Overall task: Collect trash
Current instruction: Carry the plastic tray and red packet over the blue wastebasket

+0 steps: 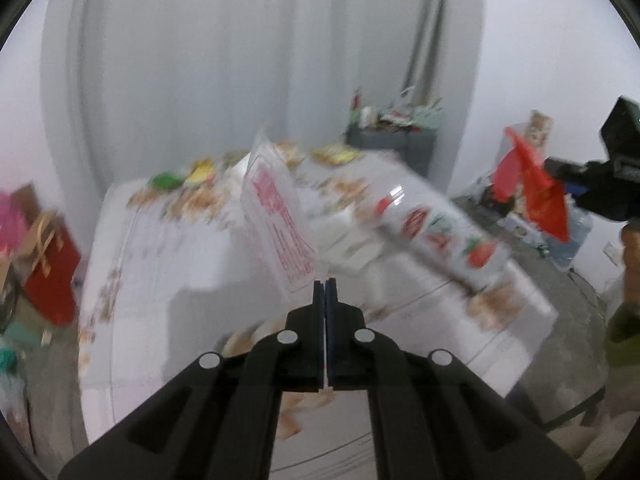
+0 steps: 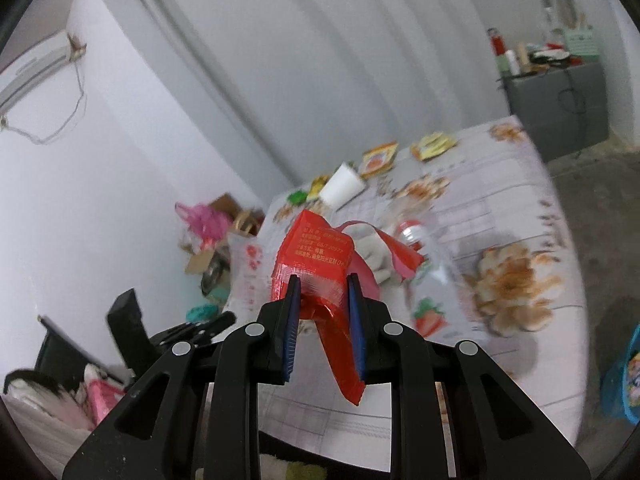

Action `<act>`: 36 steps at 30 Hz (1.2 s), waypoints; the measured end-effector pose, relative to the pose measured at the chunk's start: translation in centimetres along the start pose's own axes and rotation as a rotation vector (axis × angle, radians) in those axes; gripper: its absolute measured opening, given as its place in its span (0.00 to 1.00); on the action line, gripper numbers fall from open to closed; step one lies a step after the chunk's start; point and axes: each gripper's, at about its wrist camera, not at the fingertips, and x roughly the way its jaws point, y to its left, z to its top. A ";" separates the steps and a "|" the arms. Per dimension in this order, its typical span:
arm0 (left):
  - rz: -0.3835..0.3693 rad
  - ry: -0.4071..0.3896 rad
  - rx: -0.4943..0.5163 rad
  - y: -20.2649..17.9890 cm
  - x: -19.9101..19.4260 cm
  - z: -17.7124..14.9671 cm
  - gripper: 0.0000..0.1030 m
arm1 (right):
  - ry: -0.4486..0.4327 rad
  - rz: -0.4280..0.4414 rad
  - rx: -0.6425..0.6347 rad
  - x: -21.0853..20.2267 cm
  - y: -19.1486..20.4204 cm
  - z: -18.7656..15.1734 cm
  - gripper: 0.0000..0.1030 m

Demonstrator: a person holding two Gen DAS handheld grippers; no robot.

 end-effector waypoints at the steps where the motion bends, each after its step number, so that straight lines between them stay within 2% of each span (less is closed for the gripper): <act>1: -0.023 -0.019 0.019 -1.0 -0.2 0.8 0.00 | -0.016 -0.001 0.011 -0.7 -0.4 0.1 0.20; 6: -0.147 -0.097 0.115 -6.3 -0.5 4.2 0.00 | -0.133 -0.035 0.092 -6.3 -3.8 -0.1 0.20; 11: -0.304 -0.107 0.181 -12.3 1.0 6.4 0.00 | -0.239 -0.118 0.175 -11.9 -7.5 -1.2 0.20; 17: -0.534 -0.048 0.247 -21.5 4.5 8.0 0.00 | -0.360 -0.277 0.314 -18.3 -12.7 -4.0 0.20; 19: -0.620 0.005 0.273 -25.6 6.4 8.2 0.00 | -0.396 -0.343 0.374 -20.3 -14.8 -5.4 0.20; 21: -0.676 0.050 0.313 -29.6 8.1 8.0 0.00 | -0.421 -0.407 0.427 -21.6 -16.7 -6.7 0.20; 27: -0.746 0.183 0.409 -40.2 14.2 5.3 0.00 | -0.453 -0.488 0.628 -23.4 -23.7 -10.7 0.20; 31: -0.767 0.295 0.422 -46.1 19.3 2.4 0.00 | -0.459 -0.461 0.784 -23.0 -29.7 -12.8 0.20; 36: -0.767 0.402 0.440 -51.4 24.8 -1.0 0.01 | -0.457 -0.429 0.944 -22.5 -35.3 -15.6 0.20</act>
